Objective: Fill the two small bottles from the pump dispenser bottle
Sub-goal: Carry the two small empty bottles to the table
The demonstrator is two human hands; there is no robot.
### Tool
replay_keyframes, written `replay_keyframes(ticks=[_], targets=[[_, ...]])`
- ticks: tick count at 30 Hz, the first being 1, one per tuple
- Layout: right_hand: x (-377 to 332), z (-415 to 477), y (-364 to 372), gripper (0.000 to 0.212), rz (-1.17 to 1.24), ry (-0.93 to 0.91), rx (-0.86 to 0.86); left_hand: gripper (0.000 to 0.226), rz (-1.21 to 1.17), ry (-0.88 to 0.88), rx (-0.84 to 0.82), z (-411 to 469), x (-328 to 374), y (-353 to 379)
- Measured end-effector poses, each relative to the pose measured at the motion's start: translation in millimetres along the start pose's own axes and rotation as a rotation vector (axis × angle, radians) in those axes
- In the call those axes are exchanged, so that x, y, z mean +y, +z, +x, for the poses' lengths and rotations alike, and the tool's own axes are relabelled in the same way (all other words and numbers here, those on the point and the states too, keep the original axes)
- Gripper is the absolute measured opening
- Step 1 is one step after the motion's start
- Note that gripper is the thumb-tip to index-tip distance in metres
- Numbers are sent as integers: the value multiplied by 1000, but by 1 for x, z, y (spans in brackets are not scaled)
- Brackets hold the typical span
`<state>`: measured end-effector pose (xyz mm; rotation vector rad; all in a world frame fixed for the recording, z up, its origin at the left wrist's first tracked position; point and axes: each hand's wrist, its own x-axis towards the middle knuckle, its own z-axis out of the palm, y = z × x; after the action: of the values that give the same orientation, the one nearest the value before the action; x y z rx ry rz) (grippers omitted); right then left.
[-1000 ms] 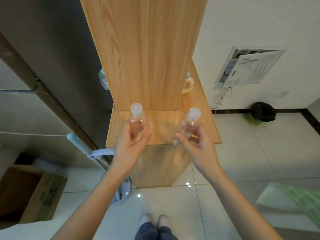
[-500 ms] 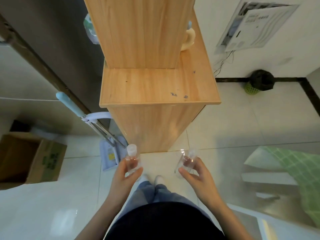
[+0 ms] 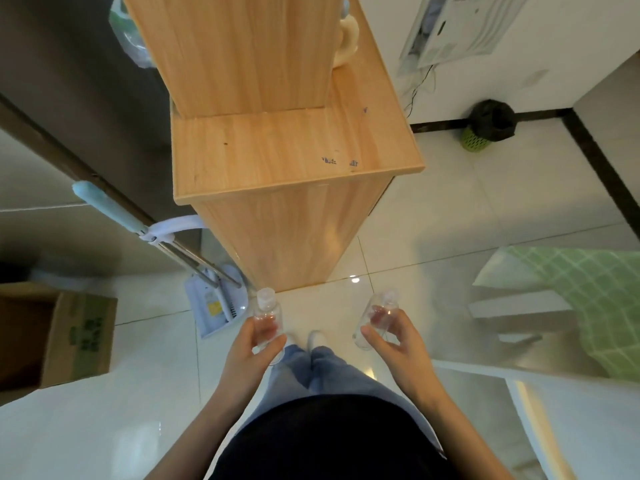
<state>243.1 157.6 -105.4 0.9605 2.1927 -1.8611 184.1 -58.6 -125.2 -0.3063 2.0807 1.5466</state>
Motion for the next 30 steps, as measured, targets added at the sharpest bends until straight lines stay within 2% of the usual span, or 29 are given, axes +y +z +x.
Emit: replay_keyframes(ticks=[9, 17, 23, 30], targets=[[31, -47, -6, 19, 91, 18, 246, 22, 145, 62, -214, -1, -5, 12], [71, -106, -31, 24, 200, 82, 466, 26, 238, 111, -413, -23, -12, 53], [120, -177, -59, 26, 280, 113, 612, 22, 282, 113, -554, -70, -33, 101], [196, -290, -97, 26, 386, 146, 804, 29, 394, 99, -708, -160, -80, 169]])
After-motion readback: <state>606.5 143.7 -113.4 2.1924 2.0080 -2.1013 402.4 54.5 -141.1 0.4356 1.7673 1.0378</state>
